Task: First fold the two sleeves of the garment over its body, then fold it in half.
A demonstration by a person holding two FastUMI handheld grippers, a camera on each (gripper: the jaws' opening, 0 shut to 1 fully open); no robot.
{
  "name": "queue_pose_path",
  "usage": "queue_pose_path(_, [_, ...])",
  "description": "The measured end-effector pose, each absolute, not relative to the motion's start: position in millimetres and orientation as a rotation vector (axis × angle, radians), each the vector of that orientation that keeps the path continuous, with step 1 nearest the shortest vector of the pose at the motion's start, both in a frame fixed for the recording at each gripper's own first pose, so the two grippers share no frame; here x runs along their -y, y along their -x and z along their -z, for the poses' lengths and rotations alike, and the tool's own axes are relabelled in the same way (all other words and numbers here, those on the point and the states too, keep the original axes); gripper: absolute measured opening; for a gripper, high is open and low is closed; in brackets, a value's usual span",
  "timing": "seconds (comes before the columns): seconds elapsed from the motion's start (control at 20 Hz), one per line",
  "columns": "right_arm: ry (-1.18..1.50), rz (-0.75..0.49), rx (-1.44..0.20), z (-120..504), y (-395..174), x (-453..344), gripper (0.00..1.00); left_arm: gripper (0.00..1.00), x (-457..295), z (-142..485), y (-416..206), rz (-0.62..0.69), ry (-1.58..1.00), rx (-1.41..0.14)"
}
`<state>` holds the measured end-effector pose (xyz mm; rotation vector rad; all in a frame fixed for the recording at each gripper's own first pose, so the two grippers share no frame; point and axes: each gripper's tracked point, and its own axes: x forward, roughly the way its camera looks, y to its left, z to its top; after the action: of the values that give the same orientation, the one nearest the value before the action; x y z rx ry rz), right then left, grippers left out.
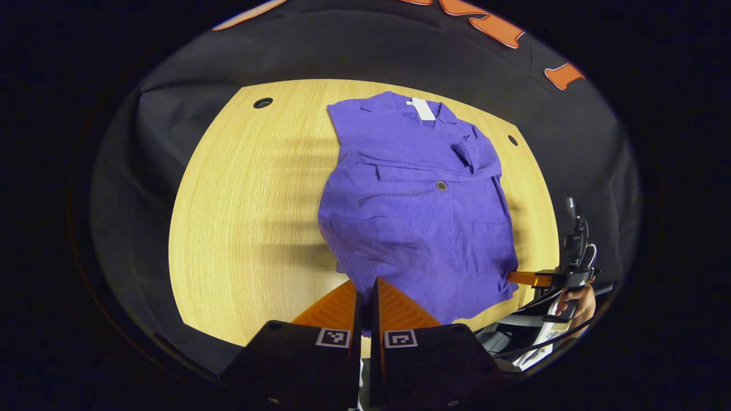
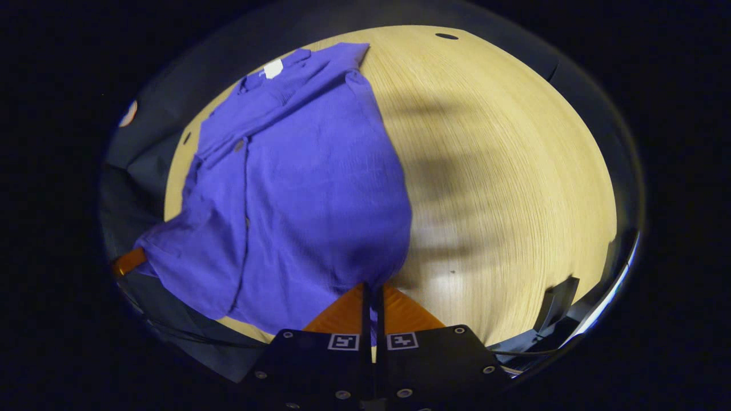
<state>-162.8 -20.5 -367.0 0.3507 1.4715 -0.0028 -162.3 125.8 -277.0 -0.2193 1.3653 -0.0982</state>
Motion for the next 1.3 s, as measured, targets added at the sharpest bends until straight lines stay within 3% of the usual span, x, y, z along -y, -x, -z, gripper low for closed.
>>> queue_pose_path(0.65, [-0.712, -0.156, -1.223, 260.9, 48.9, -2.8, 0.02, 0.07, -124.6, 234.2, 103.7, 0.125, 0.229, -1.273])
queue_pose_path(1.0, [-0.658, -0.214, -1.100, 206.4, -33.8, 4.3, 0.01, 0.08, -119.9, 210.5, 30.2, 0.125, 0.179, -1.197])
queue_pose_path(1.15, [-0.501, -0.219, -1.161, 230.6, -33.8, 11.7, 0.01, 0.07, -110.8, 215.5, 16.9, 0.121, 0.162, -1.204])
queue_pose_path(1.3, [-0.356, -0.262, -1.356, 276.7, 20.5, 9.0, 0.02, 0.08, -110.1, 225.9, 12.1, 0.108, 0.169, -1.227])
